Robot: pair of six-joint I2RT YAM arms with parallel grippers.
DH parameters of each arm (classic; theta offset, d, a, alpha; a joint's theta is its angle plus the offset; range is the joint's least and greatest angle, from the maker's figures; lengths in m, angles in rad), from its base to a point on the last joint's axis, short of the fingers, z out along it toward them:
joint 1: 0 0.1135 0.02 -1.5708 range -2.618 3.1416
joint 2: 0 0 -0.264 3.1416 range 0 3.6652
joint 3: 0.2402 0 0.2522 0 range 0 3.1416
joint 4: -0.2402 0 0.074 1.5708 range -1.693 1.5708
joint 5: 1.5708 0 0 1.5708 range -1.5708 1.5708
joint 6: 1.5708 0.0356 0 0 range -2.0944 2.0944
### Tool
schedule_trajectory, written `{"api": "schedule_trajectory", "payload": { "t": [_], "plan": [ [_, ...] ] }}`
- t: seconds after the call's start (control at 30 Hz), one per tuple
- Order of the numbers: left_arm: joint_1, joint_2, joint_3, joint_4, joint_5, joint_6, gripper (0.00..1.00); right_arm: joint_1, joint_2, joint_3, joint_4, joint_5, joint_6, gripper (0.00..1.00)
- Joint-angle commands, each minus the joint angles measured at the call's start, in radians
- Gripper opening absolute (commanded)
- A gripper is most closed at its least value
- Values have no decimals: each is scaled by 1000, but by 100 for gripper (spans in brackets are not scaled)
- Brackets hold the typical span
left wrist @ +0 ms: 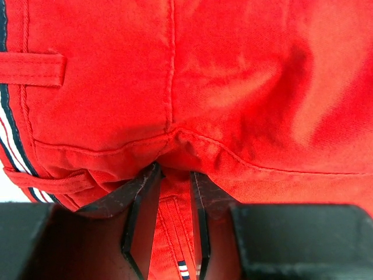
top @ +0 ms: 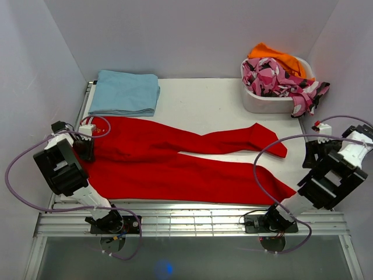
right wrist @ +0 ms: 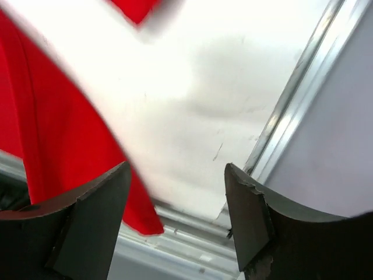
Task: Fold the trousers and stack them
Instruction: Flatten the trousers out
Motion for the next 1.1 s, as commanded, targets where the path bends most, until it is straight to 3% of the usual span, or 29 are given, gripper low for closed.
{"api": "schedule_trajectory", "payload": {
  "t": [0.0, 0.1, 0.27, 0.47, 0.63, 0.73, 0.77, 0.87, 0.93, 0.97, 1.07],
  "plan": [
    [22, -24, -38, 24, -66, 50, 39, 113, -180, -83, 209, -148, 40, 74],
    [22, -32, -39, 6, -39, 39, 41, 269, -326, -246, 449, -111, 108, 91],
    [22, -49, -58, -11, -6, 39, 43, 553, -426, -456, 755, 85, 191, 95],
    [22, -86, -78, -26, 6, 42, 44, 678, -348, -565, 1005, 222, 220, 96],
    [22, -96, -98, -25, 0, 42, 44, 687, -274, -602, 1167, 291, 175, 94],
    [22, -100, -105, -22, -3, 39, 44, 690, -228, -610, 1229, 326, 148, 86],
    [22, -100, -105, -22, -3, 37, 44, 690, -202, -605, 1235, 351, 142, 69],
    [22, -101, -92, -31, -6, 36, 44, 685, -185, -576, 1241, 377, 140, 34],
    [22, -115, -90, -34, -9, 42, 44, 670, -206, -547, 1156, 356, 146, 23],
    [23, -121, -96, -34, -12, 47, 43, 649, -235, -532, 1114, 342, 151, 11],
    [23, -148, -121, -20, -25, 74, 39, 578, -266, -440, 941, 273, 154, 8]
  ]
}}
